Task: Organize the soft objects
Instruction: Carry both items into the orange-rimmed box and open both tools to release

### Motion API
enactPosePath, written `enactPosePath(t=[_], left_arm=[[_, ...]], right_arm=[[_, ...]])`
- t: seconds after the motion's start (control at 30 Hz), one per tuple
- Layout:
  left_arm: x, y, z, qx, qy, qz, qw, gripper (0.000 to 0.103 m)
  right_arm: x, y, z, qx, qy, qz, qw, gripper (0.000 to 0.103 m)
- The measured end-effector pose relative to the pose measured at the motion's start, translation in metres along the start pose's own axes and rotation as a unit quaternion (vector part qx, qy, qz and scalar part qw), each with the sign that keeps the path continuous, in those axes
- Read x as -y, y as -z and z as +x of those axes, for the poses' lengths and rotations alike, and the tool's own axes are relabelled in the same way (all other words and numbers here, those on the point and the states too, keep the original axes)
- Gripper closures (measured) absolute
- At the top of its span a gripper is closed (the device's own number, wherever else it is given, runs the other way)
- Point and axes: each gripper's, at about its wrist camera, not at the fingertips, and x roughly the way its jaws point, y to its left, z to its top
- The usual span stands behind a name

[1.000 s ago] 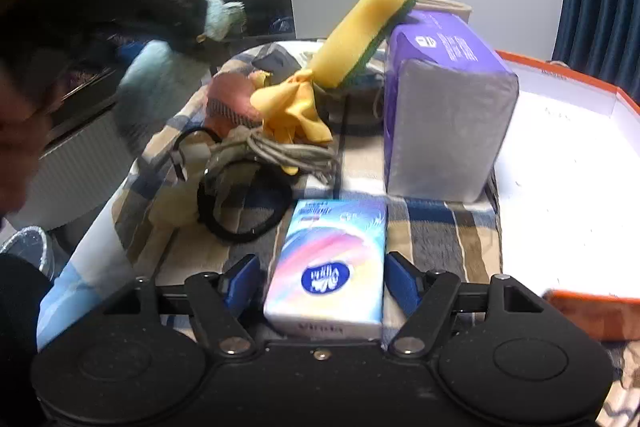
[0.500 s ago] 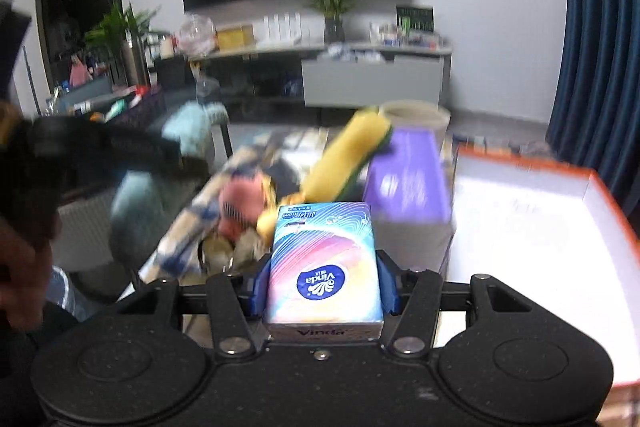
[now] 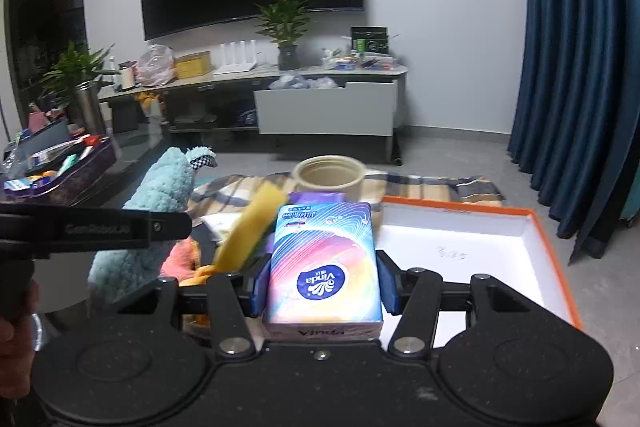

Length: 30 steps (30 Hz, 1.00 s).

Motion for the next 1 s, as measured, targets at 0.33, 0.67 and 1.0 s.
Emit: enactPosePath(t=[0.33, 0.67, 1.0], left_arm=[[0.031, -0.008, 0.031, -0.015, 0.033, 0.021, 0.9991, 0.062], [0.064, -0.01, 0.062, -0.036, 0.06, 0.042, 0.9967, 0.062], [0.096, -0.011, 0.094, -0.057, 0.079, 0.066, 0.9931, 0.062]], right_arm=[[0.046, -0.005, 0.011, -0.004, 0.035, 0.023, 0.999, 0.04], [0.089, -0.001, 0.02, -0.012, 0.067, 0.046, 0.997, 0.039], [0.13, 0.001, 0.046, -0.032, 0.091, 0.06, 0.994, 0.039]])
